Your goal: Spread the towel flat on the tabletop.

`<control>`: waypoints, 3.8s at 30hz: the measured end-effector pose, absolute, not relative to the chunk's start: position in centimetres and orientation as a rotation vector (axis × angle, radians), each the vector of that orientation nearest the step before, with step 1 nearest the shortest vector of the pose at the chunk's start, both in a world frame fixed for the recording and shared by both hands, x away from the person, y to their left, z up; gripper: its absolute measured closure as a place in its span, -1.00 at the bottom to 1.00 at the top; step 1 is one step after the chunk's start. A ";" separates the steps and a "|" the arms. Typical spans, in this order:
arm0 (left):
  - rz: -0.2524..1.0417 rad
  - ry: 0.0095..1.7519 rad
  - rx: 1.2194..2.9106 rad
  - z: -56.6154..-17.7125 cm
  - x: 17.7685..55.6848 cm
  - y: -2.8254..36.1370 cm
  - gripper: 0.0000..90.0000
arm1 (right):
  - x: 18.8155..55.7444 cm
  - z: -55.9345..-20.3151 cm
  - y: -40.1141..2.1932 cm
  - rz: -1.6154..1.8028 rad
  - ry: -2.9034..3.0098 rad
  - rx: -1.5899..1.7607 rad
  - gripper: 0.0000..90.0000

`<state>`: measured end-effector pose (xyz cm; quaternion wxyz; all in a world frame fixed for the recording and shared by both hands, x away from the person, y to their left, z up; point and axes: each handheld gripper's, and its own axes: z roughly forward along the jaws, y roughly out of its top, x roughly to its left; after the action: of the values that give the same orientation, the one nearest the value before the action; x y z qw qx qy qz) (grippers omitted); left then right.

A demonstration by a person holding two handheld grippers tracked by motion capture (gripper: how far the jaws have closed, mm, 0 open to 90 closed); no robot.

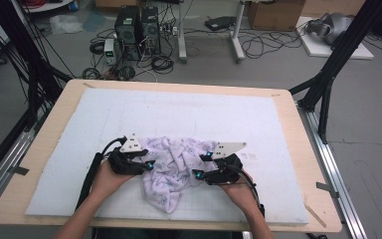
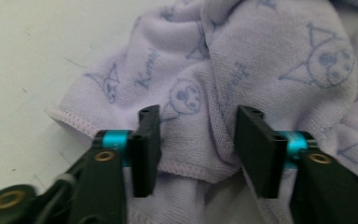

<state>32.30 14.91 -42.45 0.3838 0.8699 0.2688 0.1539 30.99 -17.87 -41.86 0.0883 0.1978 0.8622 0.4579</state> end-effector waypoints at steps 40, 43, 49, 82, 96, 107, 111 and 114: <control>0.294 0.679 2.125 -38.4 31.1 19.8 0.06 | 31.3 -37.2 -21.7 1.350 2.600 0.594 -0.05; 0.277 0.726 2.157 -39.6 32.6 18.9 -0.04 | 33.9 -38.3 -21.7 1.291 2.592 0.696 -0.13; 0.127 0.733 2.262 -41.8 34.4 18.3 0.68 | 37.2 -41.4 -21.5 1.208 2.711 0.794 0.20; 0.190 0.680 2.178 -40.3 30.6 21.6 0.50 | 31.4 -40.1 -26.1 1.232 2.695 0.732 0.53; 0.293 0.858 2.210 -40.7 37.7 18.4 0.02 | 35.8 -41.0 -25.5 1.124 2.694 0.937 0.11; 0.412 0.826 2.110 -38.4 37.4 19.3 0.91 | 36.3 -39.6 -25.8 1.201 2.582 0.870 0.91; 0.509 0.819 1.978 -35.6 36.2 20.7 0.91 | 36.4 -35.8 -26.2 1.248 2.403 0.845 0.91; 0.500 0.802 1.970 -35.0 35.5 21.3 0.91 | 36.1 -34.4 -26.5 1.301 2.335 0.840 0.91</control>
<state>35.45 21.34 -34.96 0.4604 0.8004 0.3257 0.2031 36.13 -26.53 -34.42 0.1693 0.2954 0.8213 0.4577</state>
